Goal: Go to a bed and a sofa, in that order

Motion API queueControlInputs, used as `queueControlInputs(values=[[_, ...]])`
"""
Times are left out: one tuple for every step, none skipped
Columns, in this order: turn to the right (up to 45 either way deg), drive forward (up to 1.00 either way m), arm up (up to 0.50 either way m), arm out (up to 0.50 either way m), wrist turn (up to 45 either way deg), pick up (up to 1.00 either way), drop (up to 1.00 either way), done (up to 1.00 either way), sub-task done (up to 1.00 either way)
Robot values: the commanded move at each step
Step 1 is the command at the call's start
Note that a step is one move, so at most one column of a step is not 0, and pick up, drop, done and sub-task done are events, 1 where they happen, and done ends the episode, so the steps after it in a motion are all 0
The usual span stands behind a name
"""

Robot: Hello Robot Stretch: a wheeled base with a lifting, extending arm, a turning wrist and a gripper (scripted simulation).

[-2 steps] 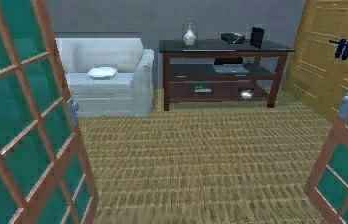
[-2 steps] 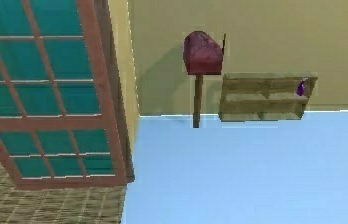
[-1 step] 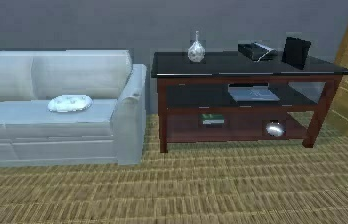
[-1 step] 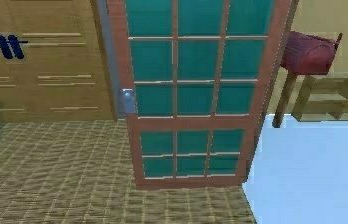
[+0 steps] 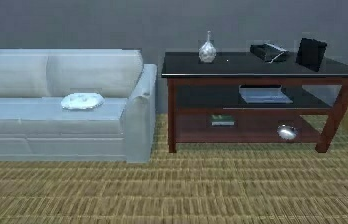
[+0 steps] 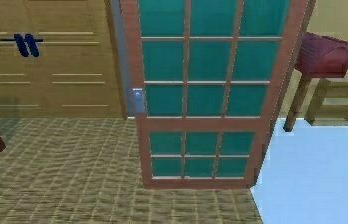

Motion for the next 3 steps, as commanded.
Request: queueControlInputs(values=[[0.0,0.80,0.00,0.00,0.0,0.00,0.00,0.00,0.00],[-45.0,0.00,0.00,0.00,0.0,0.00,0.00,0.00,0.00],[0.0,0.00,0.00,0.00,0.0,0.00,0.00,1.00,0.00]])
